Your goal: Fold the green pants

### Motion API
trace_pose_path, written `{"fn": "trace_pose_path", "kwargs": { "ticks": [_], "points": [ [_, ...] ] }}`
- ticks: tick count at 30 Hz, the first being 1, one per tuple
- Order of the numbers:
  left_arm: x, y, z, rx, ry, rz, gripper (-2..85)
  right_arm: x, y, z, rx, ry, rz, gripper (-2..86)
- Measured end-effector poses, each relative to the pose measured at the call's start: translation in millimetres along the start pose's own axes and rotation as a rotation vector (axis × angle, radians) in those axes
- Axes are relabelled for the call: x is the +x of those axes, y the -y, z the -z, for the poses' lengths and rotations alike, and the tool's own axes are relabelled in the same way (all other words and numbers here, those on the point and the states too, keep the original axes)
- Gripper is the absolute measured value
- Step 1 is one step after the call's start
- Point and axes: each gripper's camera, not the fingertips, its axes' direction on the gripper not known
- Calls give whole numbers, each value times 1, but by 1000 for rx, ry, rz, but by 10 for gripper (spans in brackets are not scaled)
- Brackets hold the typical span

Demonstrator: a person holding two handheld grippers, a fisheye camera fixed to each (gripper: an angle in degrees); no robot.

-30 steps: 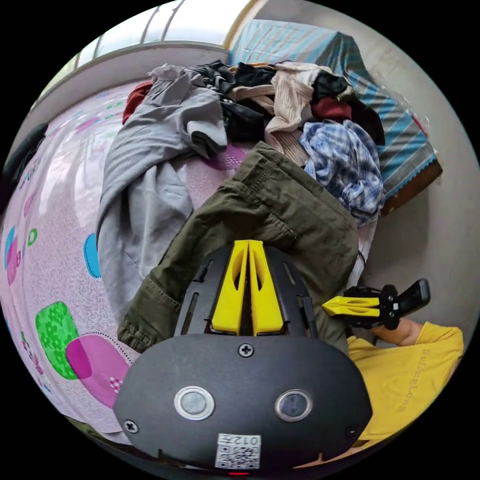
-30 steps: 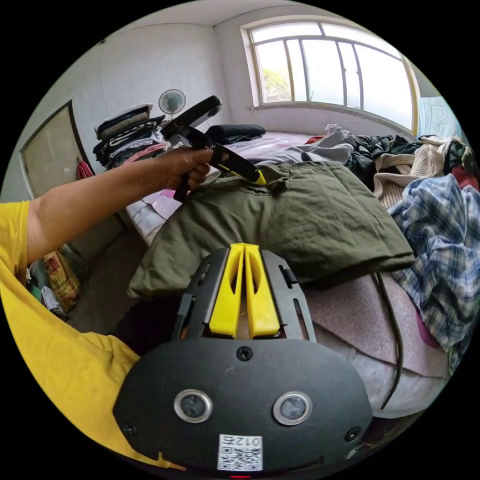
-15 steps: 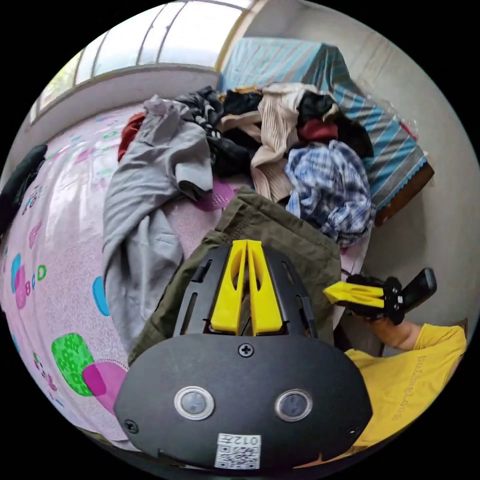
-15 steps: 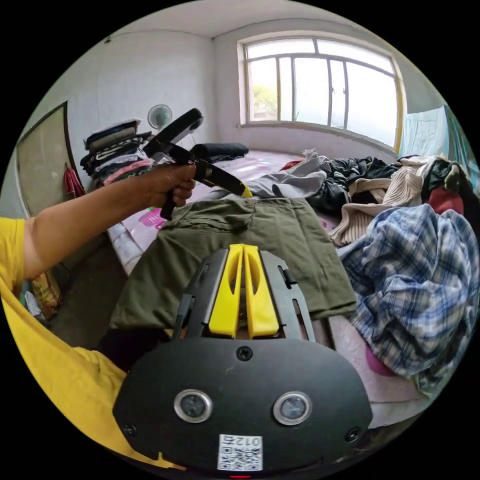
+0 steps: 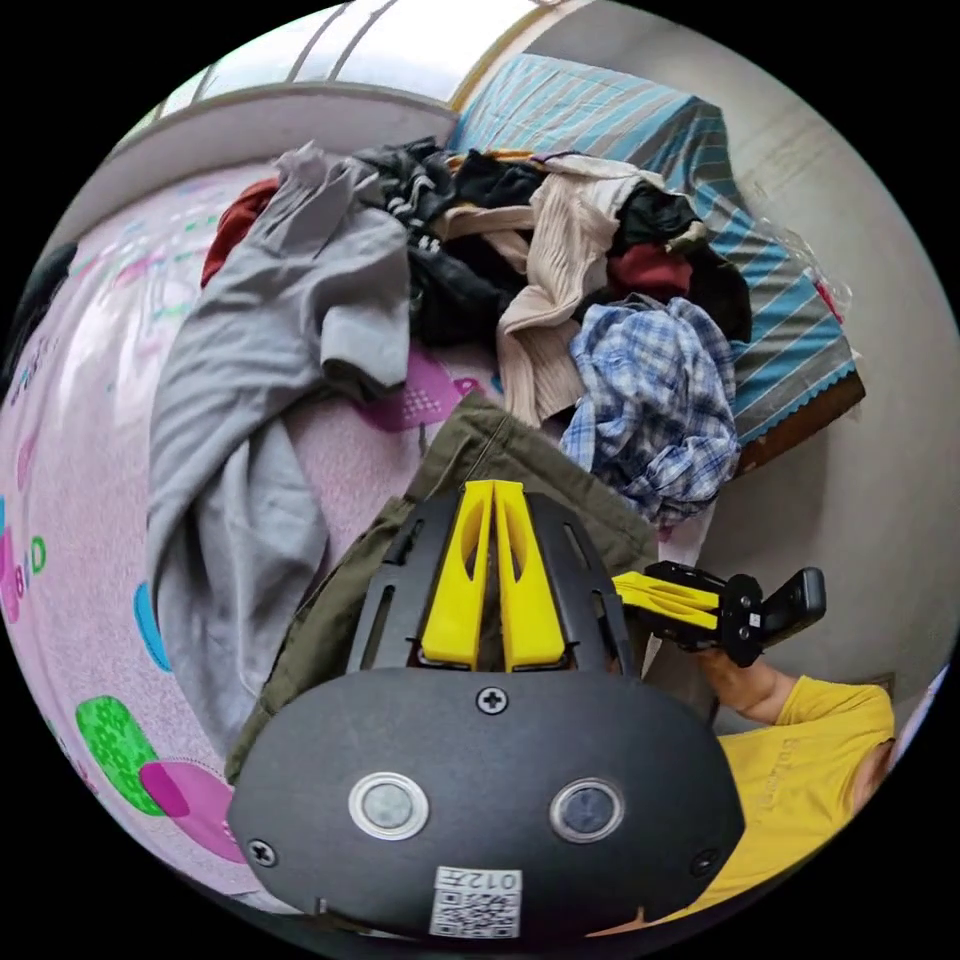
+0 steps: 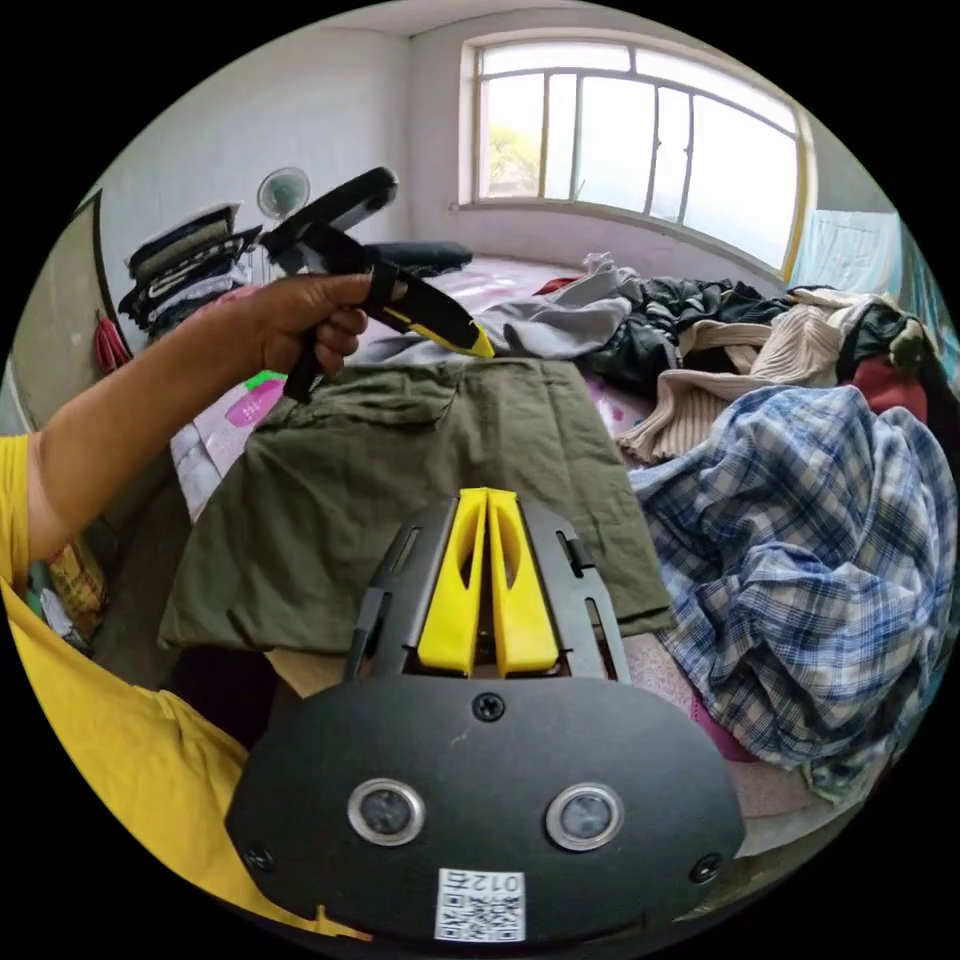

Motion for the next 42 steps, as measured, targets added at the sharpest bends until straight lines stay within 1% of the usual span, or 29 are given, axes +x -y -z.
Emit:
{"fn": "trace_pose_path", "kwargs": {
  "ticks": [1,2,3,4,5,6,11,15,18,20,21,22,24,26,27,28,29,31,35,37,39,42],
  "points": [
    [11,10,-7,7,4,-44,3,11,3,5,57,2,-32,7],
    [15,15,-13,-8,19,-58,3,21,6,4,74,12,-66,7],
    [20,25,-29,-66,69,-69,3,26,9,1,57,17,-78,7],
    [23,32,-48,-127,135,-72,2,33,12,-10,-6,20,-88,7],
    [23,34,-57,-160,160,-72,2,37,12,-25,-84,25,-89,7],
    [21,35,-74,-212,185,-65,1,38,10,-29,-93,30,-94,7],
    [24,26,-86,-178,210,-79,-1,48,10,-31,-102,89,-138,8],
    [38,23,-93,-188,260,-142,-1,40,10,-31,-104,55,-121,8],
    [35,23,-92,-196,209,-120,1,36,9,-30,-104,50,-120,7],
    [35,24,-80,-209,152,-105,2,42,7,-26,-101,101,-145,7],
    [39,21,-60,-176,161,-88,2,44,6,-23,-115,107,-163,7],
    [48,14,-36,-118,196,-89,3,46,4,-15,-126,103,-218,7],
    [63,-5,-2,-83,230,-138,3,38,-4,9,-28,114,-274,7],
    [71,-32,17,-97,268,-176,2,6,-10,38,108,180,-227,6],
    [70,-51,21,-140,286,-179,2,-3,-10,41,119,189,-217,6],
    [66,-70,22,-162,299,-179,3,-24,-9,41,111,210,-180,6],
    [64,-78,22,-160,306,-177,3,-45,-7,34,64,240,-119,6],
    [46,-106,22,-146,315,-87,3,-71,-5,19,-24,246,-48,5],
    [23,-134,10,-136,297,-19,2,-93,-19,-10,-183,140,-24,2],
    [9,-147,10,-82,225,32,1,-92,-32,-7,-153,151,-35,1],
    [1,-153,9,-70,187,52,0,-92,-43,-2,-140,153,-53,1],
    [1,-159,9,-68,178,54,0,-97,-55,3,-135,142,-65,0]
  ]
}}
